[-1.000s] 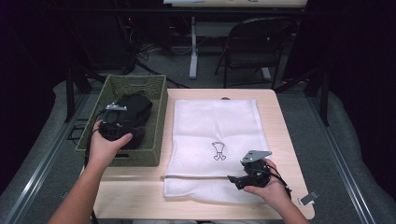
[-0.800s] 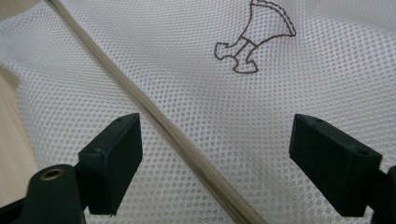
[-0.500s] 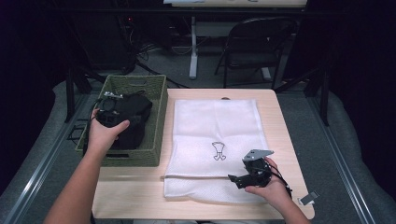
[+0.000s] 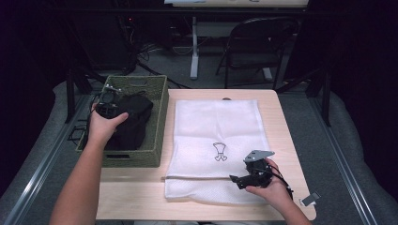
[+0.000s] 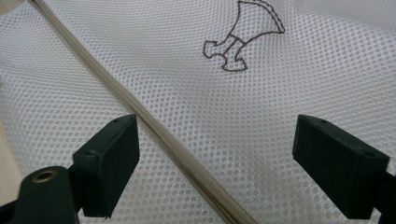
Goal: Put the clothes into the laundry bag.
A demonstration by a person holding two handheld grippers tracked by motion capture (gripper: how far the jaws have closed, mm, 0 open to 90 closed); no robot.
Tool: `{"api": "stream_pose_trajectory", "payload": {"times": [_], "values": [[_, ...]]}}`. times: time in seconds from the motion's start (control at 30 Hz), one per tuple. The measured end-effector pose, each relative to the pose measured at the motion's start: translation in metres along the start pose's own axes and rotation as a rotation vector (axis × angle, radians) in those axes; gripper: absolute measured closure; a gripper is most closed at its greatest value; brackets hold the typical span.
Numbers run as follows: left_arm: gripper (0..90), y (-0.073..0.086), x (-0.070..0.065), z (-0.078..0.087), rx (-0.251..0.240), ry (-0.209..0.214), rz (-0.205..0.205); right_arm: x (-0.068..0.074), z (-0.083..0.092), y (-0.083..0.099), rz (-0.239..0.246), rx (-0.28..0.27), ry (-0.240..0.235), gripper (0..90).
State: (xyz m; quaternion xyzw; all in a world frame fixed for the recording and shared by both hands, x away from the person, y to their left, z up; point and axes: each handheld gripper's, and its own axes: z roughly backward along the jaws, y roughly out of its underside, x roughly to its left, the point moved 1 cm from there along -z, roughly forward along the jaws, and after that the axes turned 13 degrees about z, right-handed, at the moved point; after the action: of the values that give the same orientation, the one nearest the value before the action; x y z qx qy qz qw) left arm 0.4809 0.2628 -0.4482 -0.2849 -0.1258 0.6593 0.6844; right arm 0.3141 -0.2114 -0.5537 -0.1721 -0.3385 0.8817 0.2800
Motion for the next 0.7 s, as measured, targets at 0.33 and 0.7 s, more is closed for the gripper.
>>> {"api": "stream_pose_trajectory", "payload": {"times": [0.33,0.7], "values": [[15.7,-0.001,0.011,-0.024,0.052,-0.016,0.025,0.0,-0.001,0.001,-0.003,0.008,-0.004,14.4],[16.0,0.003,0.009,-0.042,0.094,-0.021,0.032,0.0,-0.002,0.001,-0.005,0.007,-0.025,14.5]]}}
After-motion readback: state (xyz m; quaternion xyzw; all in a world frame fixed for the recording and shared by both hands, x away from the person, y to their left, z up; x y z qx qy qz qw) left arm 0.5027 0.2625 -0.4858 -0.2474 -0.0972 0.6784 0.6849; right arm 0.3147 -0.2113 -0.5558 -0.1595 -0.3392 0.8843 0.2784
